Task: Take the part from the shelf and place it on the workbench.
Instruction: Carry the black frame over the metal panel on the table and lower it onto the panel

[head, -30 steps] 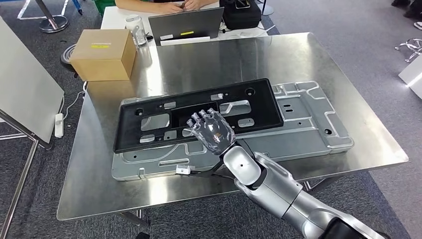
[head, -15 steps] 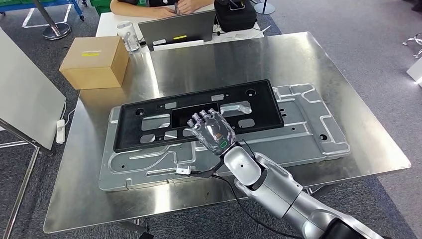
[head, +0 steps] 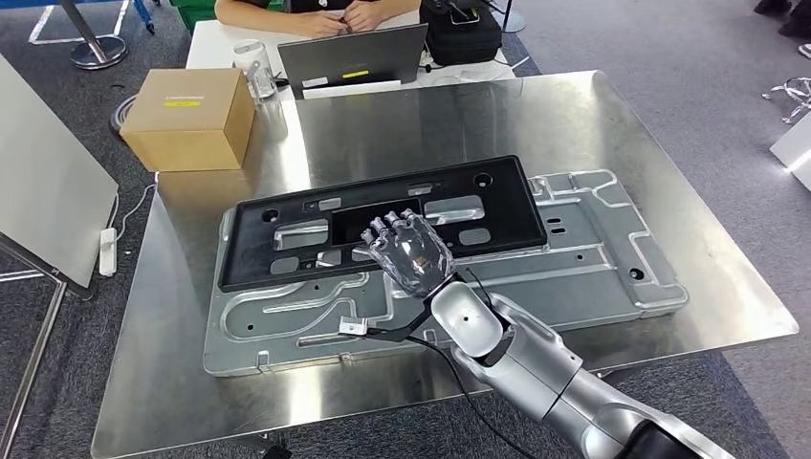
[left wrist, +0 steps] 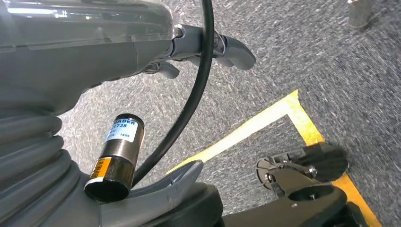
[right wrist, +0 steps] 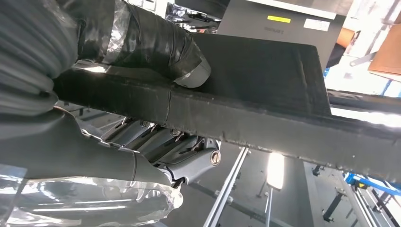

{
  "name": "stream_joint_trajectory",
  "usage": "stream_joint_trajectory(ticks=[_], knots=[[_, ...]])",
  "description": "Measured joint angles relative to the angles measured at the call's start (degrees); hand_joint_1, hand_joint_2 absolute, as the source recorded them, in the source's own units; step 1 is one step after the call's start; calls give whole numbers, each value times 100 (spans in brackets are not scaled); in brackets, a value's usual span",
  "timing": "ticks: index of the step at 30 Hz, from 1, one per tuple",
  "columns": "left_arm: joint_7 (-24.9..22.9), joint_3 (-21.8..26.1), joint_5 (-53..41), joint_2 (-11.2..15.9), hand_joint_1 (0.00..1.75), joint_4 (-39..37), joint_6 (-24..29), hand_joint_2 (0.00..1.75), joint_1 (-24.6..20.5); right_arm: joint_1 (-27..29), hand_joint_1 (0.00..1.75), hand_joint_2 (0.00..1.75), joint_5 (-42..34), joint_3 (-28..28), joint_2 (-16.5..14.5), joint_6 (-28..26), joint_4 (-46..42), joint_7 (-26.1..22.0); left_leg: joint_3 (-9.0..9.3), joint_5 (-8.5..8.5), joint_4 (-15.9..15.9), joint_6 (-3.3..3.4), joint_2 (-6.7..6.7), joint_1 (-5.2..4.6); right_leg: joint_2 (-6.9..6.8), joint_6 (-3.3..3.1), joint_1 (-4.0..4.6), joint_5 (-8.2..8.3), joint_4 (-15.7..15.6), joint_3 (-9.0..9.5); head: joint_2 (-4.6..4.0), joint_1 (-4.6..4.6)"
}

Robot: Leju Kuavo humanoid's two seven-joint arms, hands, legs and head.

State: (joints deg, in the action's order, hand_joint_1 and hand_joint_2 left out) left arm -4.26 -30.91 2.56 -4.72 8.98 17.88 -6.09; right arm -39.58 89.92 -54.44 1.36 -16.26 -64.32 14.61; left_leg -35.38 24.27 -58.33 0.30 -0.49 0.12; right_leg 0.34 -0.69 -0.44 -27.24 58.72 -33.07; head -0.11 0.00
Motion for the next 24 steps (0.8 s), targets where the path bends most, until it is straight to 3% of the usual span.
stream_joint_trajectory(ticks=[7,24], knots=[[0,-33,3,0,0,0,0,175,-3,94,173,175,0,211,-4,-2,-44,-162,-1,4,-4,31,0,-6,-1,70,-8,9,-24,9,0,0],[-3,-101,36,0,0,0,15,175,0,462,173,175,0,366,-31,-93,-43,-161,1,3,-2,34,1,-4,-1,72,10,4,-14,3,0,0]])
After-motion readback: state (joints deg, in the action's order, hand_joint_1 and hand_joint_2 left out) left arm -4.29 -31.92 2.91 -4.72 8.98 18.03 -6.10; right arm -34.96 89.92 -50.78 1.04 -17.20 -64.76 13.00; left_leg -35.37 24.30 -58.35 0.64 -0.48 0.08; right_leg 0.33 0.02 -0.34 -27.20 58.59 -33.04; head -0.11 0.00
